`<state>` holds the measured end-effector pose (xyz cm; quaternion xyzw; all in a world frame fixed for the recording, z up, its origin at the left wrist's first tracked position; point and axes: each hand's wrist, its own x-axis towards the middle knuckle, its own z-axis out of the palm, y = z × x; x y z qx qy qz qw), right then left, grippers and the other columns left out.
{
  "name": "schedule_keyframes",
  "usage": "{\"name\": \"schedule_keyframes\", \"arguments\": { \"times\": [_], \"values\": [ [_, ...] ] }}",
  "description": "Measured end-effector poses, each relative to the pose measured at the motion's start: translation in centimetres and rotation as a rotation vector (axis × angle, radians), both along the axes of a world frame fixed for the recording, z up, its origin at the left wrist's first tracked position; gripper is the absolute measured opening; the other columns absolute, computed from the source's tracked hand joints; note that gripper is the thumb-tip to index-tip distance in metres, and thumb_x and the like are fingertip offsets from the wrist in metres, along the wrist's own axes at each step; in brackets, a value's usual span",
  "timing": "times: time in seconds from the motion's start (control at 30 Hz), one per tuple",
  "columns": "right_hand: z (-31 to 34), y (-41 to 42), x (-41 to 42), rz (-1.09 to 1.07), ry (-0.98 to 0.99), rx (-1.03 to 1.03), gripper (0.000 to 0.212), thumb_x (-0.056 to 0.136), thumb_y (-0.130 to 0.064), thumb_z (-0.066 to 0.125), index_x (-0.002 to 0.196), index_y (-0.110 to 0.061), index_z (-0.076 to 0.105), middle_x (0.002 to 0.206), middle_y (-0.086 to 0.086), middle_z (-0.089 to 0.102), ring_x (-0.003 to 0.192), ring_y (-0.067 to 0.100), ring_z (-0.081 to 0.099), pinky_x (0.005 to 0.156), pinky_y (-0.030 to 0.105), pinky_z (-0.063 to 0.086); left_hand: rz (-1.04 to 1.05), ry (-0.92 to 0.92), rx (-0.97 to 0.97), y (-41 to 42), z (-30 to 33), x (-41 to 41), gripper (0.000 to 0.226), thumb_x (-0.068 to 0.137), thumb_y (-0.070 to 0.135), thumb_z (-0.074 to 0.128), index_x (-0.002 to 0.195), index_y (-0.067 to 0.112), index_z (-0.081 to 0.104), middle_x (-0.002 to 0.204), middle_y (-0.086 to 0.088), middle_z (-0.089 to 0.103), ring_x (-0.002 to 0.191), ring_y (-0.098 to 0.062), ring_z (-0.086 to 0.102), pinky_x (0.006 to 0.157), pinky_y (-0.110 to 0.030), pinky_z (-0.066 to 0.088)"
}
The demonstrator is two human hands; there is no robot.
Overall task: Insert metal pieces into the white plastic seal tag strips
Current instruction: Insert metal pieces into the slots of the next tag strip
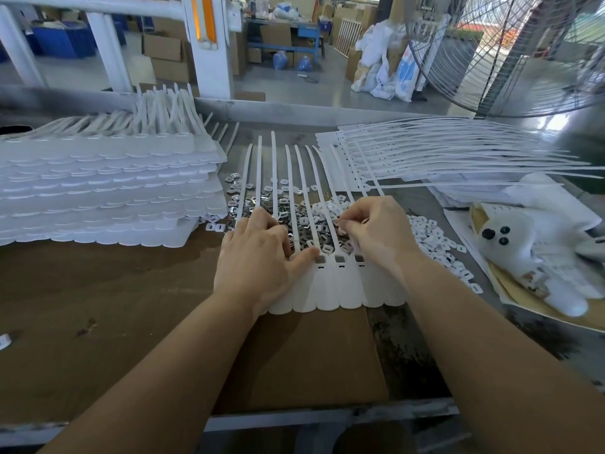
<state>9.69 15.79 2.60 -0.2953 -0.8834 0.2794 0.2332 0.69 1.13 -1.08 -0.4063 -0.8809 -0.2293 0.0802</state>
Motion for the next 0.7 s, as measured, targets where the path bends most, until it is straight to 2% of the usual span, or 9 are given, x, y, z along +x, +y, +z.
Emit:
{"name": "schedule_keyframes", "arguments": {
  "times": [0.13,0.23,0.33,0.5,0.6,0.7],
  "values": [
    [0.3,0.3,0.4,-0.011,0.089,-0.165,0.015,0.087,-0.009,0.062,0.076,-0.019,0.063,0.069,-0.009,0.06,0.062,0.005,0.055,0.069,0.028,0.05,0.002,-0.001,-0.011,0.0,0.0,0.0,0.053,0.07,0.075,0.03,0.07,0.026,0.052,0.098,0.009,0.036,0.101,-0.012,0.039,0.088,-0.028,0.027],
    [0.4,0.4,0.5,-0.011,0.095,-0.162,0.013,0.088,-0.009,0.062,0.078,-0.018,0.063,0.073,-0.01,0.06,0.07,0.005,0.057,0.073,0.024,0.049,0.008,0.006,-0.015,0.0,-0.1,-0.1,0.051,0.073,0.074,0.034,0.071,0.026,0.053,0.098,0.01,0.035,0.1,-0.012,0.039,0.089,-0.028,0.028],
    [0.5,0.2,0.5,0.018,0.075,-0.15,0.012,0.088,-0.009,0.06,0.08,-0.017,0.063,0.073,-0.01,0.059,0.07,0.004,0.056,0.068,0.019,0.044,0.009,0.012,-0.006,0.1,-0.2,-0.1,0.05,0.074,0.074,0.036,0.071,0.027,0.053,0.098,0.01,0.035,0.096,-0.009,0.035,0.089,-0.028,0.028],
    [0.3,-0.2,0.4,0.061,0.005,0.003,0.012,0.088,-0.013,0.06,0.089,-0.015,0.072,0.081,-0.006,0.064,0.072,0.006,0.058,0.073,0.022,0.048,0.005,0.002,0.018,0.0,-0.1,0.0,0.048,0.073,0.073,0.036,0.068,0.027,0.051,0.096,0.011,0.034,0.092,-0.007,0.03,0.086,-0.027,0.025],
    [0.3,-0.8,0.0,0.113,0.013,0.076,0.01,0.084,-0.013,0.064,0.082,-0.02,0.072,0.076,-0.015,0.057,0.065,-0.001,0.051,0.065,0.016,0.042,0.006,0.001,0.026,0.0,-0.1,0.0,0.047,0.073,0.072,0.037,0.069,0.027,0.05,0.096,0.011,0.034,0.091,-0.007,0.029,0.085,-0.026,0.024],
    [0.3,-1.7,-0.4,0.136,-0.108,0.144,0.009,0.08,-0.016,0.066,0.084,-0.019,0.073,0.078,-0.017,0.048,0.075,0.005,0.052,0.068,0.019,0.041,0.006,0.008,0.021,0.0,-0.1,0.1,0.046,0.075,0.071,0.039,0.07,0.027,0.051,0.097,0.01,0.034,0.092,-0.007,0.03,0.085,-0.026,0.024]
  ]
}}
